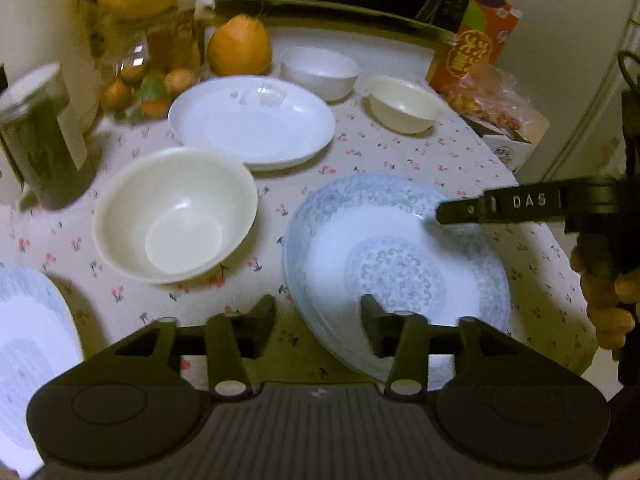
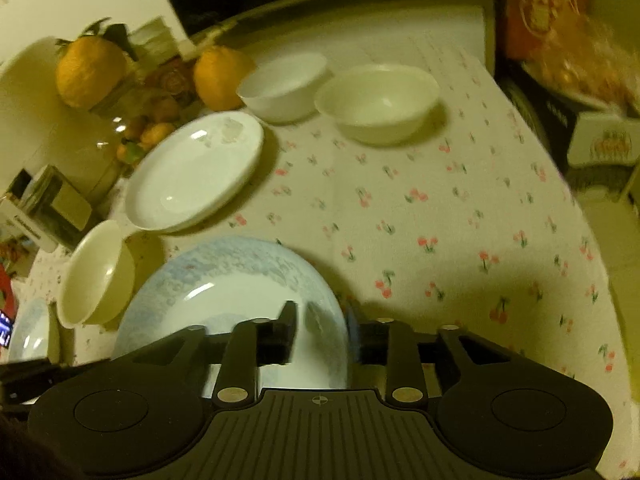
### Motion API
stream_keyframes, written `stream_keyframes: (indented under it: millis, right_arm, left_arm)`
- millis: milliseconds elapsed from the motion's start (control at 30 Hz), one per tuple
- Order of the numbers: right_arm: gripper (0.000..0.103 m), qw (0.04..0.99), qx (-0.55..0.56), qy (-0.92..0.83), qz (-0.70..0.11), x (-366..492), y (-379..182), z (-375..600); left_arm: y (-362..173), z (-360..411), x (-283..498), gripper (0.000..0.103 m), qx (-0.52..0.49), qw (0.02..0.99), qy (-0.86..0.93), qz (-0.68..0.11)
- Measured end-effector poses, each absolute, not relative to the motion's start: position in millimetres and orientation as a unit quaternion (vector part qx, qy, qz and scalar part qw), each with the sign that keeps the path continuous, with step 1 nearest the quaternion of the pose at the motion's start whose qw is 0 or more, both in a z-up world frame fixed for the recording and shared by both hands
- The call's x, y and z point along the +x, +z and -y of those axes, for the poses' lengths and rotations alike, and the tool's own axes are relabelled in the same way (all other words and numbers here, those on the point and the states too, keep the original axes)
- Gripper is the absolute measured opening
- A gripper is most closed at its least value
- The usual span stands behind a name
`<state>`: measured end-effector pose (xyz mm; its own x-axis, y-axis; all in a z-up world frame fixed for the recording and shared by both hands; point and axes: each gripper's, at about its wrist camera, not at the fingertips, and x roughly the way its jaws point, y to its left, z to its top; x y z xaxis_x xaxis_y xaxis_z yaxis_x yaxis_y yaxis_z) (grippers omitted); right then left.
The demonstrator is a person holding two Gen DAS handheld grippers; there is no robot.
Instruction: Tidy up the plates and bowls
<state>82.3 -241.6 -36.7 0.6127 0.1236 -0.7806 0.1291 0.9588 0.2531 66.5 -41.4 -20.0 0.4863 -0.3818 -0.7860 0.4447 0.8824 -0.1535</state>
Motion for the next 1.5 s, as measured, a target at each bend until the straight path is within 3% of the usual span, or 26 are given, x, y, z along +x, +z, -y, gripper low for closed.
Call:
stream_keyframes:
  millis: [100,367,467,900,1500]
  right_arm:
    - [0.064,0.895,0.141,0.008,-0.423,78.3,-26.6,236.8]
    - [0.09,0.921,0.091,0.023,-0.379,73.2,-7.8,217.2]
    - [0.098,0.932,0.068,0.035,-0.353,70.6,-1.8,209.6]
    - [0.099,0.929,0.058,0.12,-0.344,69.8,13.2,155.6]
    - [0.099,0.875,0.107,0.205,-0.425,85.2,-7.0,62.7]
  left_arm:
    - [-16.4,39.6,63.8,0.063,0.044,0.862,-0.246,-0.44]
    - [-10.7,32.2,61.1,0.097,0.051,0.866,-0.245,-0.433]
    - [-7.1,29.0,60.3,0.103,0.053,0.868,-0.244,-0.428]
    - [8.5,-11.1,63.1,0.103,0.074,0.876,-0.21,-0.428]
    - [13.2,-106.6,73.0,0.103,0.128,0.878,-0.184,-0.424]
